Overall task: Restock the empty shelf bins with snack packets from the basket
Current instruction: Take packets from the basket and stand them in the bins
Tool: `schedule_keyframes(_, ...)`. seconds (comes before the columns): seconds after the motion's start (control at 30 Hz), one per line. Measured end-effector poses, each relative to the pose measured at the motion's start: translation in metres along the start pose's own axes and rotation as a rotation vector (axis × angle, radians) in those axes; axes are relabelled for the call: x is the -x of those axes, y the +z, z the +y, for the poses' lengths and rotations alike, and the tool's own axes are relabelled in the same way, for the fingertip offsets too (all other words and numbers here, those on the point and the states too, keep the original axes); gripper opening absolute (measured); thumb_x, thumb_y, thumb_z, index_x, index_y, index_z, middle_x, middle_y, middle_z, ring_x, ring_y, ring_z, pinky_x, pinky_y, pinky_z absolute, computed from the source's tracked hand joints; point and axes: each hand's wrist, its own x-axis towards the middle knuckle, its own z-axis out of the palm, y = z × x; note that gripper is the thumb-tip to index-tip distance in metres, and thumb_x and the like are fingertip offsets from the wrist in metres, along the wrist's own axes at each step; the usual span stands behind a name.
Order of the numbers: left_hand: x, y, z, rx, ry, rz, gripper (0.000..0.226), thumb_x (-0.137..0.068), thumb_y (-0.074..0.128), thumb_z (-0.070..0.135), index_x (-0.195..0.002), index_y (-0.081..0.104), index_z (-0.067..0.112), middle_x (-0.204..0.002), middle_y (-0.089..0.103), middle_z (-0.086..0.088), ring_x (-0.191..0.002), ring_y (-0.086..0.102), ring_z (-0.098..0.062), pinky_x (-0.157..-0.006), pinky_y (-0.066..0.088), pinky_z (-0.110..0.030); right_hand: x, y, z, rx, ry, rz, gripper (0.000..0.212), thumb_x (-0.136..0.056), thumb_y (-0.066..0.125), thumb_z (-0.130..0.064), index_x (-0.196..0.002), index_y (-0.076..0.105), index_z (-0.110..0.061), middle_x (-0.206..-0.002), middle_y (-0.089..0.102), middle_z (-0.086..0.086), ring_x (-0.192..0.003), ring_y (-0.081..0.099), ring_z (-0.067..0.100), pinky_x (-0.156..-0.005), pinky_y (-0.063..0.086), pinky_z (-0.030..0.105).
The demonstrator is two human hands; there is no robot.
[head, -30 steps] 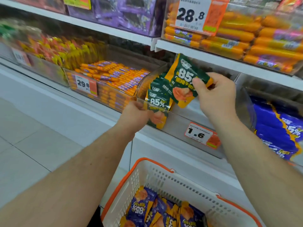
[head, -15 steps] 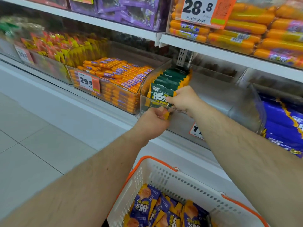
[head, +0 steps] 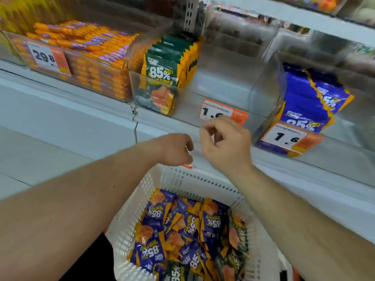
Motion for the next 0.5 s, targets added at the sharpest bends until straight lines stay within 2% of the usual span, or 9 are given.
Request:
schedule_keyframes(0.07, -0.001, 0.014, 0.000, -0.139, 0.020, -0.131, 0.038, -0.092, 0.059, 0.030, -0.128, 0.055, 0.016, -0.125, 0.059, -0.001, -0.102, 0.056, -0.016, -0.082, 0.039, -0.024, 0.056, -0.004, 0.018, 0.032, 0.251, -0.191, 0.011, -0.081, 0.063, -0.010, -0.071, 0.068, -0.008, -0.067, 0.063, 0.001, -0.060, 0.048, 0.011, -0.058, 0.042, 0.024)
schedule_keyframes(0.13, 0.001, 0.027, 0.002, -0.201, 0.035, -0.224, 0.043, -0.096, 0.057, 0.031, -0.136, 0.051, 0.016, -0.136, 0.053, -0.001, -0.119, 0.052, -0.019, -0.090, 0.037, -0.024, 0.103, -0.007, 0.041, 0.124, 0.552, -0.508, 0.015, -0.087, 0.061, -0.017, -0.074, 0.066, -0.013, -0.072, 0.063, 0.001, -0.068, 0.055, 0.019, -0.062, 0.044, 0.031)
schedule_keyframes(0.23, -0.001, 0.041, 0.005, -0.269, 0.042, -0.330, 0.044, -0.097, 0.055, 0.036, -0.137, 0.049, 0.019, -0.139, 0.051, 0.002, -0.119, 0.050, -0.016, -0.093, 0.038, -0.027, 0.158, -0.018, 0.068, 0.312, 0.796, -0.928, 0.026, -0.094, 0.053, -0.026, -0.068, 0.052, -0.023, -0.068, 0.054, -0.005, -0.069, 0.055, 0.019, -0.055, 0.038, 0.030)
schedule_keyframes(0.37, -0.009, 0.053, 0.005, -0.356, 0.043, -0.387, 0.044, -0.095, 0.054, 0.039, -0.136, 0.050, 0.024, -0.137, 0.051, 0.006, -0.100, 0.043, -0.010, -0.087, 0.034, -0.026, 0.210, -0.037, 0.081, 0.491, 0.995, -1.176, 0.023, -0.092, 0.058, -0.041, -0.083, 0.060, -0.020, -0.077, 0.063, 0.001, -0.069, 0.059, 0.018, -0.062, 0.049, 0.032)
schedule_keyframes(0.43, -0.012, 0.054, 0.006, -0.391, 0.043, -0.390, 0.043, -0.096, 0.053, 0.039, -0.136, 0.051, 0.023, -0.134, 0.052, 0.006, -0.100, 0.045, -0.010, -0.086, 0.036, -0.026, 0.223, -0.042, 0.081, 0.545, 1.016, -1.248, 0.025, -0.088, 0.063, -0.045, -0.083, 0.060, -0.021, -0.071, 0.058, -0.004, -0.061, 0.052, 0.012, -0.057, 0.046, 0.028)
schedule_keyframes(0.5, -0.014, 0.055, 0.005, -0.412, 0.040, -0.389, 0.040, -0.095, 0.053, 0.039, -0.131, 0.055, 0.023, -0.129, 0.054, 0.005, -0.102, 0.052, -0.013, -0.085, 0.042, -0.028, 0.228, -0.043, 0.081, 0.586, 1.067, -1.304, 0.027, -0.084, 0.069, -0.041, -0.077, 0.055, -0.019, -0.068, 0.047, -0.006, -0.069, 0.052, 0.014, -0.063, 0.046, 0.026)
